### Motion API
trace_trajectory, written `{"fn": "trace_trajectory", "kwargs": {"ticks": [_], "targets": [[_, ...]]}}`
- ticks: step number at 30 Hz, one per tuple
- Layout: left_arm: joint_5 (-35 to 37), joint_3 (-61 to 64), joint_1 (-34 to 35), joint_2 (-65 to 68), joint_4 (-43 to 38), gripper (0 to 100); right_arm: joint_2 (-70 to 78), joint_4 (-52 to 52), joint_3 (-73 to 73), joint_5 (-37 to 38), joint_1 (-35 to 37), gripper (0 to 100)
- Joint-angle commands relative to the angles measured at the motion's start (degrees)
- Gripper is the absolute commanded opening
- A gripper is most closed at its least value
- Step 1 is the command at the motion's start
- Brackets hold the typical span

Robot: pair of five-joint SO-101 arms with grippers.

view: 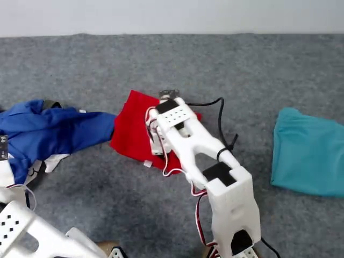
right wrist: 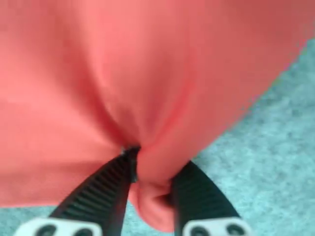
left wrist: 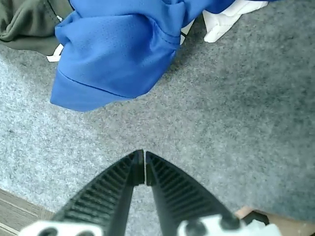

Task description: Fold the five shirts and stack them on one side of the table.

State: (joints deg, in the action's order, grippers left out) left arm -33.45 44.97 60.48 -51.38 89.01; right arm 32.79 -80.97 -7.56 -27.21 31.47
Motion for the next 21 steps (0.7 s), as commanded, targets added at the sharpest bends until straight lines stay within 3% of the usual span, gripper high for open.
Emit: {"fn": "trace_trajectory", "kwargs": {"ticks": [1,7,13,17,21], "targets": [[0.35,-0.84,-0.09,-1.14,0.44,1,2.33,-4.53,0.7,-0.35,-1.8,1.2],[0.35,-0.84,-0.09,-1.14,0.44,1,0.84,-15.25,1.14,0.0,-1.45,1.0],[0.35,-0.92,-0.09,-1.14,0.44,1,-8.66,-21.58,5.8,9.67,-2.95,1.0],[0.35,-0.92,-0.09,-1.23,0.44,1,-17.98,-20.62,14.07,22.51,-9.71,1.0],[0.35,-0.92,-0.09,-1.23,0.44,1,-21.85,-14.64,16.7,43.78,-22.29,1.0]]}}
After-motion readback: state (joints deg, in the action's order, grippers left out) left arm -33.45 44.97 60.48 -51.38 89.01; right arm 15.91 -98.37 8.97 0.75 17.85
